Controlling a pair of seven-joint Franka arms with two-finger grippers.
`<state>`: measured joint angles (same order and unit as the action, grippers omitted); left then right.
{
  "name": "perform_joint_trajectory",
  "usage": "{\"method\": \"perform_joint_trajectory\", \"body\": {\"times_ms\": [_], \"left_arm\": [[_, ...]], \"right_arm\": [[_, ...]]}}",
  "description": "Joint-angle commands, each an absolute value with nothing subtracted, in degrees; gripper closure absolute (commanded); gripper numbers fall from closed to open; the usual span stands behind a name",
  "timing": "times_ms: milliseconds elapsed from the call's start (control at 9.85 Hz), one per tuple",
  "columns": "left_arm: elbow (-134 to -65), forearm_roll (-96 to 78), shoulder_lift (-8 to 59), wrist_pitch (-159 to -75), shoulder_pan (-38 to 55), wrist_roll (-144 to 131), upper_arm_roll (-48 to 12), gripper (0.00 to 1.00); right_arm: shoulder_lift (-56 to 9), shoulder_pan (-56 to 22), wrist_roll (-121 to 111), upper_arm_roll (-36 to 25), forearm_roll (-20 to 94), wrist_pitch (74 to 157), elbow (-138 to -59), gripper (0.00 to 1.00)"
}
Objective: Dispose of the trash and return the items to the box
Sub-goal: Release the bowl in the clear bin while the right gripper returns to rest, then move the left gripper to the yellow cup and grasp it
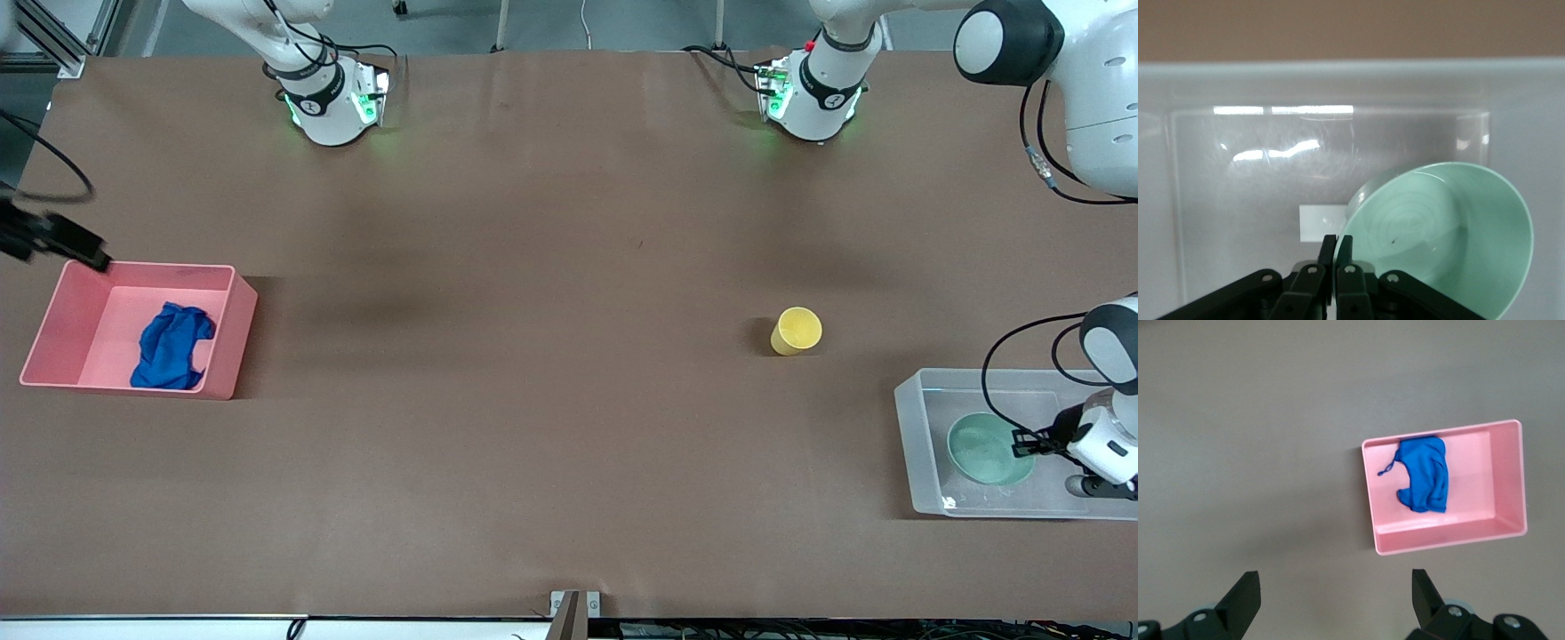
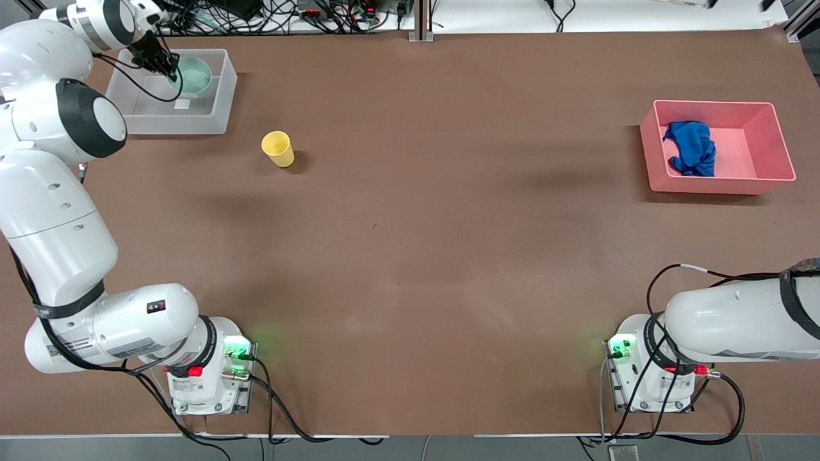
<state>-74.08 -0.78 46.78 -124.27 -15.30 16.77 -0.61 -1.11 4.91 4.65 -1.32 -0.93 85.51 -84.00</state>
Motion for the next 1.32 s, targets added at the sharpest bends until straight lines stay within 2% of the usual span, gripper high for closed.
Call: {"method": "perform_joint_trajectory", "body": {"times_ms": [0, 102, 203, 305, 406, 609, 711, 914, 1117, 1219], "left_arm": [[-79.51, -0.35, 47.64, -128.91, -16.52, 17.4, -0.53, 0.99], [-81.11, -0.35, 47.38, -130.33, -16.18, 17.49, -0.53, 0.89], [-81.04, -0.35, 47.03, -130.34, -15.65, 17.49, -0.44, 0.32], [-81.04, 0.34, 44.76, -129.91, -15.82, 17.75, -0.44, 0.0], [-81.73, 0.53, 40.82, -127.73, -15.04, 17.84, -0.44, 0.0], [-82.35, 0.53, 32.56, -117.65, -11.53, 16.71, -0.79, 0.0], [-85.83, 0.53, 28.95, -115.68, -9.16, 13.91, -1.31, 0.0], [-100.12, 0.53, 19.82, -117.67, -8.7, 8.37, -7.01, 0.0], [-115.77, 0.53, 12.95, -128.43, -6.43, 3.88, -8.96, 0.0], [-120.45, 0.53, 12.83, -133.11, -5.02, 3.61, -9.05, 0.0]], "right_arm": [[-1.93, 7.12, 0.73, -2.62, 1.4, 84.9, -83.05, 0.0], [-1.85, 4.68, 0.09, -5.51, 1.58, 84.73, -83.06, 0.0], [-1.32, 2.05, 0.09, -8.15, 1.58, 84.2, -83.14, 0.0], [-1.14, 2.11, -0.09, -8.17, 1.5, 84.2, -83.49, 0.0], [-1.06, 2.02, -0.17, -7.74, 1.41, 84.29, -83.5, 0.0], [-0.53, 2.72, -0.53, -5.28, 0.62, 84.46, -83.93, 0.0], [-0.09, 2.72, -1.14, -5.19, 0.01, 84.64, -84.28, 0.0], [0.09, 2.29, -2.64, -5.01, -1.93, 84.47, -84.55, 0.0], [-0.09, 2.37, -2.73, -4.66, -1.93, 84.46, -84.29, 0.0], [-0.09, 2.29, -2.46, -4.66, -1.85, 84.29, -84.2, 0.0]]}}
